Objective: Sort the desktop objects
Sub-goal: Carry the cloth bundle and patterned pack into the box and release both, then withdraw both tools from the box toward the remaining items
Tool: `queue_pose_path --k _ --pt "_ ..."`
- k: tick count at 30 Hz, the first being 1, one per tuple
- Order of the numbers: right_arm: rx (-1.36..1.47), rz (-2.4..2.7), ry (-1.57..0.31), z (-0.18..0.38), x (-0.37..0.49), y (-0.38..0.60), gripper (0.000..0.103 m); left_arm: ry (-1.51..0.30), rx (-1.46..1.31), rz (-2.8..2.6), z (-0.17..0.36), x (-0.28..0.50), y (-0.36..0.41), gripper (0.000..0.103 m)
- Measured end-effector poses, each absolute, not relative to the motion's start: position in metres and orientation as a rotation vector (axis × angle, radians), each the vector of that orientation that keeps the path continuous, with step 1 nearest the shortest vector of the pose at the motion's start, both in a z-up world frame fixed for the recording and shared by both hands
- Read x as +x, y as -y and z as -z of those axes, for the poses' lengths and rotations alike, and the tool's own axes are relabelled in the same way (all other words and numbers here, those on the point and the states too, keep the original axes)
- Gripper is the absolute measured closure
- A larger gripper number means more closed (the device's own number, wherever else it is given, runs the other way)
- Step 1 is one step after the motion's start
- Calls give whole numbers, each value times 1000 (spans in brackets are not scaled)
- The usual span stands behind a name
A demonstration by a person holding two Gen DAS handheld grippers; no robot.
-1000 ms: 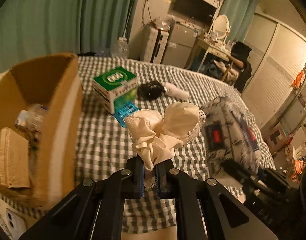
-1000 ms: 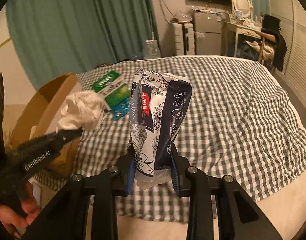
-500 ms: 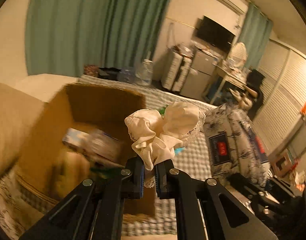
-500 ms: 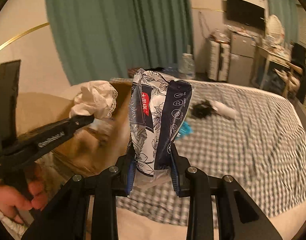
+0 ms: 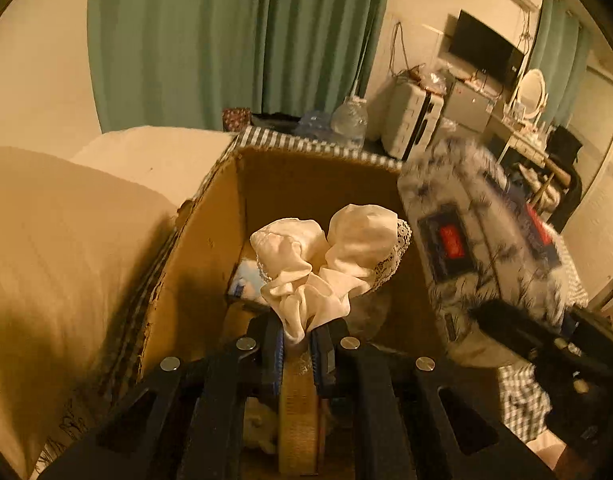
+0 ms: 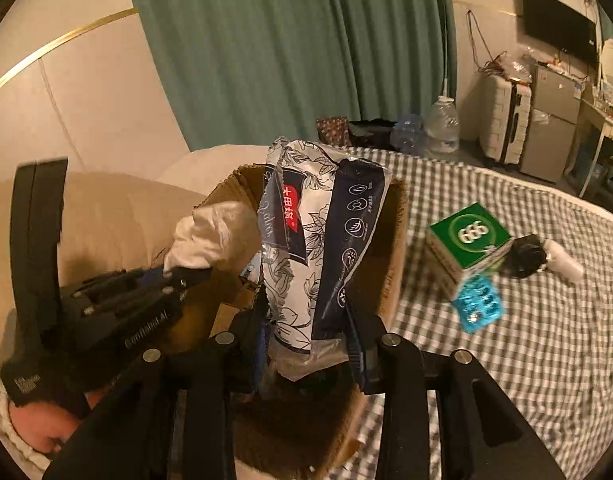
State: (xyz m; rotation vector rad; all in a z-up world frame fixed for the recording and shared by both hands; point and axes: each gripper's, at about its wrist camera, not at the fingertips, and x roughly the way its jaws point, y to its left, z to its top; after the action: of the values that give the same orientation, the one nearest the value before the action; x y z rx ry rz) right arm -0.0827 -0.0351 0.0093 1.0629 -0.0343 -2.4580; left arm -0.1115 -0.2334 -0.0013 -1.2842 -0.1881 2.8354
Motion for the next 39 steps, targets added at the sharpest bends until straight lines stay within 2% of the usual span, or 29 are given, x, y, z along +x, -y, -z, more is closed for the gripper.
queue_pose_path --k 1,2,4,5,13,19,21,27,30,39 --pt "1053 2475 37 -8 -84 31 44 178 -1307 -2837 5 -113 234 76" --pt "1038 2498 42 -8 -84 27 36 177 -1330 -2829 9 -114 234 50" --pt "1015 2519 83 -7 -84 15 36 191 -1346 -2833 13 -113 236 20" --pt "1015 2526 97 -8 -83 17 36 201 -1326 -2851 12 -108 235 17" --pt "1031 2672 141 -13 -66 -48 36 221 -1289 -2850 -2 -85 214 15" --pt "1051 2821 103 -17 -40 -111 35 215 -1204 -2817 -20 -70 176 8" --pt "1051 2860 131 -18 -31 -134 30 205 -1188 -2793 -24 -64 155 7" --pt "1049 2955 235 -11 -7 -195 24 162 -1135 -2740 -29 -45 89 1" --pt "1063 2964 328 3 -2 -218 23 154 -1124 -2712 -24 -39 61 0" --pt "1124 2945 439 42 -8 -248 23 102 -1199 -2671 8 -56 4 0"
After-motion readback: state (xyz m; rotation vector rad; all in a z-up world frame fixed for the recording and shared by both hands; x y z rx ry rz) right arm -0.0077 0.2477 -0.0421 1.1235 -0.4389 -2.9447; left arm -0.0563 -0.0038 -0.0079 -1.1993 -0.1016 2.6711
